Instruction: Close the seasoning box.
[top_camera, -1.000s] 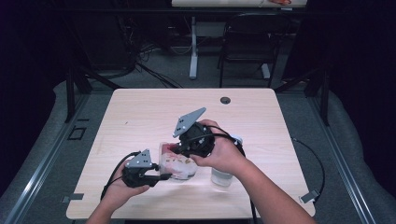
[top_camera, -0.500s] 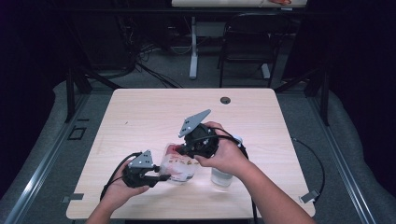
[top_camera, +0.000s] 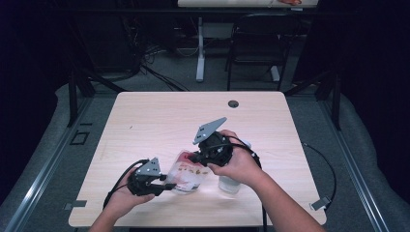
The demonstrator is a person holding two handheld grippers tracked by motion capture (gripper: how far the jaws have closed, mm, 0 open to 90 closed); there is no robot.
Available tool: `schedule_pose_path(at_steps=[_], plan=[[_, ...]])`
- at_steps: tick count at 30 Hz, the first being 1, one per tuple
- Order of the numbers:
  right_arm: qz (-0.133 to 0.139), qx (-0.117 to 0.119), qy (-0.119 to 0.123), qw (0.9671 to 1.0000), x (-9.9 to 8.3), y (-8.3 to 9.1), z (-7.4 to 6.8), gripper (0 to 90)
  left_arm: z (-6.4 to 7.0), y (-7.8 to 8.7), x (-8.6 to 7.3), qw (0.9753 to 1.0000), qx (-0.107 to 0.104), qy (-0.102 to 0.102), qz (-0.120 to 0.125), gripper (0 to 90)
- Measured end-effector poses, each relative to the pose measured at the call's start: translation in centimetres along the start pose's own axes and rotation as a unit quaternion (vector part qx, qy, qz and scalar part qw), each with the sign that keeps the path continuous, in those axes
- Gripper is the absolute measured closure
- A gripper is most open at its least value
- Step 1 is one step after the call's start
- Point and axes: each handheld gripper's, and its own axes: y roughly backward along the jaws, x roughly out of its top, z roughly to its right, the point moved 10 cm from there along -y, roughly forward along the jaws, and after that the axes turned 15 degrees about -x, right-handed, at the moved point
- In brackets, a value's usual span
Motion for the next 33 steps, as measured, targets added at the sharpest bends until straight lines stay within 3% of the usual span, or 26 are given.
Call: schedule_pose_path(at_steps=[16,33], plan=[[0.005,-0.009,-0.013,0.9999,-1.2,0.4,0.6,87.9,0.1,0.3,0.3,0.9999,0.010,-0.009,-0.008,68.1],[0.005,-0.015,-0.017,0.9997,-2.1,0.3,0.9,88.5,0.1,-0.3,0.2,0.9999,0.002,-0.004,-0.012,67.7]])
